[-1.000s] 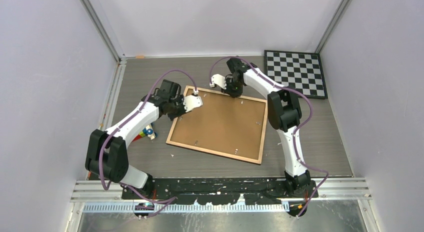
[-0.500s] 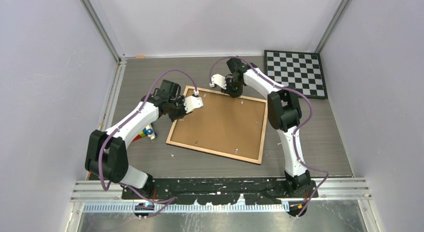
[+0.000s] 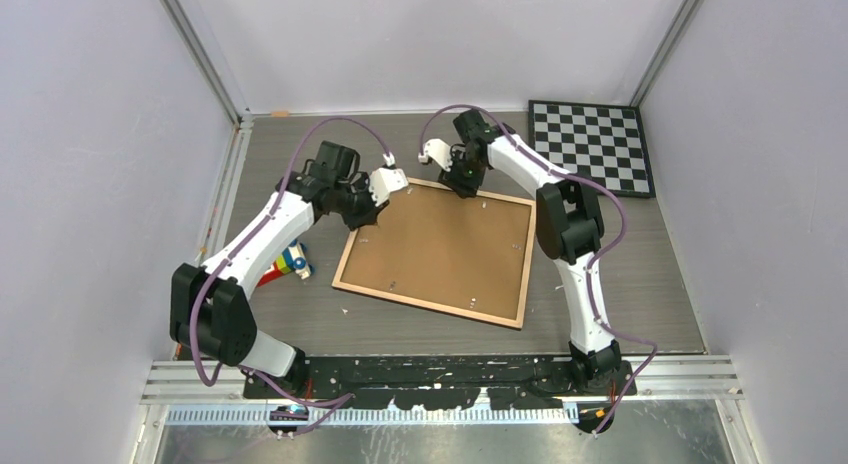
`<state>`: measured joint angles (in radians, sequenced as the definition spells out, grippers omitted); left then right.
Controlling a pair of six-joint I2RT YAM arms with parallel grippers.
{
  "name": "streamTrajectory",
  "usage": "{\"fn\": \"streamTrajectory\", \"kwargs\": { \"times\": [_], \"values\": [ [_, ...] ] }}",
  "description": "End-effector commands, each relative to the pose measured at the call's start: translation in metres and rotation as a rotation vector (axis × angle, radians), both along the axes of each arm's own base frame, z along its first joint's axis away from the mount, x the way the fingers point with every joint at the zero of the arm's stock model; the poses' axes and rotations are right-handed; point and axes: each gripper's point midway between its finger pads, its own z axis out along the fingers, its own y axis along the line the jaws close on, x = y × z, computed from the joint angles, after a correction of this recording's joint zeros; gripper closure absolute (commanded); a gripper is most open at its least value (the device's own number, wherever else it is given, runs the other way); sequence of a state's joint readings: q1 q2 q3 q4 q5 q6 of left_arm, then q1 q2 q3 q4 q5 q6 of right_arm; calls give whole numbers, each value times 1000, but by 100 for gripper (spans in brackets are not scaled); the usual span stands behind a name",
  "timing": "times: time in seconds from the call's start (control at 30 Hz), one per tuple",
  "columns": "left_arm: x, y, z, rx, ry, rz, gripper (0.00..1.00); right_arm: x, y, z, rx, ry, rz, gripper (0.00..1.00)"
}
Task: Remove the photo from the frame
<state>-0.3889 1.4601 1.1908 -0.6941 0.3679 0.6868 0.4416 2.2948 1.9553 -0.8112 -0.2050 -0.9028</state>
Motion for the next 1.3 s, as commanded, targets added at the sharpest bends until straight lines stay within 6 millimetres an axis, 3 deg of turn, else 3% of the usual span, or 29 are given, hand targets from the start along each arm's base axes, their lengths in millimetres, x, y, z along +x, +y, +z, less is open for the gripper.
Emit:
{"fn": "streamTrajectory", "kwargs": {
  "times": [0.0, 0.17, 0.23, 0.33, 0.43, 0.67, 0.77, 0.9, 1.07, 1.27],
  "values": [
    [0, -16, 43, -110, -15, 19, 100, 15, 21, 102, 183, -166, -75, 42],
    [2, -23, 75, -184, -27, 55, 100, 4, 21, 166, 307, -210, -136, 19],
    [2, -26, 86, -218, -13, 78, 100, -3, 19, 202, 415, -233, -190, 3],
    [0, -28, 103, -273, 11, 114, 100, -17, 11, 237, 523, -278, -237, 0],
    [0, -30, 118, -330, 46, 178, 100, -53, 9, 253, 566, -263, -147, 0],
    [-15, -51, 152, -539, 223, 252, 100, -144, 28, 247, 595, -81, 44, 0],
    [-26, -61, 159, -602, 324, 234, 100, -170, 41, 242, 601, -46, 101, 0],
    [-34, -68, 159, -638, 428, 245, 100, -187, 55, 234, 602, -26, 140, 1],
    [-39, -76, 160, -701, 520, 246, 100, -197, 74, 221, 567, -13, 183, 16],
    [-44, -80, 160, -741, 593, 251, 100, -195, 90, 216, 565, 3, 190, 32]
  ]
}}
